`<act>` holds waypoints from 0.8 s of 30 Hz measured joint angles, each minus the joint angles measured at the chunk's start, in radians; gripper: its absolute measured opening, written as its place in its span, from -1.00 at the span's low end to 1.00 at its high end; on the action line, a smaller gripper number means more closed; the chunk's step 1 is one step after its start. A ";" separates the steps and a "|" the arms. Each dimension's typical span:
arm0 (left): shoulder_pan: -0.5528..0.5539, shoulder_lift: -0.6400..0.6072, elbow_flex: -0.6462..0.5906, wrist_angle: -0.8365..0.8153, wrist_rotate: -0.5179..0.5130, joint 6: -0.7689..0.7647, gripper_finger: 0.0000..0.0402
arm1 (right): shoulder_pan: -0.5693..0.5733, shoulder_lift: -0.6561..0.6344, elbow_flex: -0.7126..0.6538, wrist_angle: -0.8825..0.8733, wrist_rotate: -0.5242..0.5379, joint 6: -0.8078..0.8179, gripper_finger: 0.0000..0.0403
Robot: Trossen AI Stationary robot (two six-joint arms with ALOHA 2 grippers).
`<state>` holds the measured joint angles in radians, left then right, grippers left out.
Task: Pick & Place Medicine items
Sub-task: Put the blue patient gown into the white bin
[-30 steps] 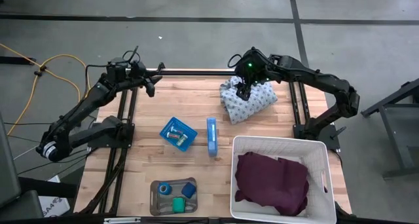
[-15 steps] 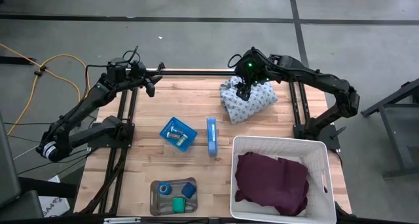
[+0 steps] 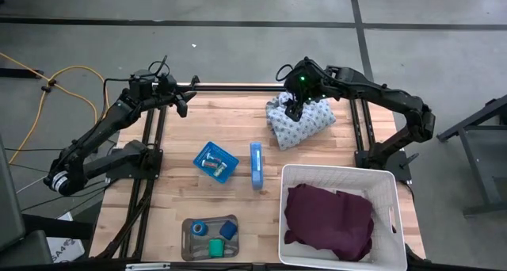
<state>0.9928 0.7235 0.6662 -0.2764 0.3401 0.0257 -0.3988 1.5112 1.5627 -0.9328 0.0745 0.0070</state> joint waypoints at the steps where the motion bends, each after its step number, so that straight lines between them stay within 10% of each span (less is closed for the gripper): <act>1: 0.000 0.000 0.000 0.000 0.000 0.000 -0.32 | 0.000 0.000 0.000 0.001 -0.001 -0.001 0.15; 24: 0.000 0.000 0.000 0.000 0.000 0.000 -0.32 | 0.000 0.000 0.000 -0.002 -0.054 0.023 0.15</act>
<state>0.9928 0.7235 0.6662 -0.2762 0.3401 0.0261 -0.3988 1.5112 1.5627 -0.9350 0.0210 0.0296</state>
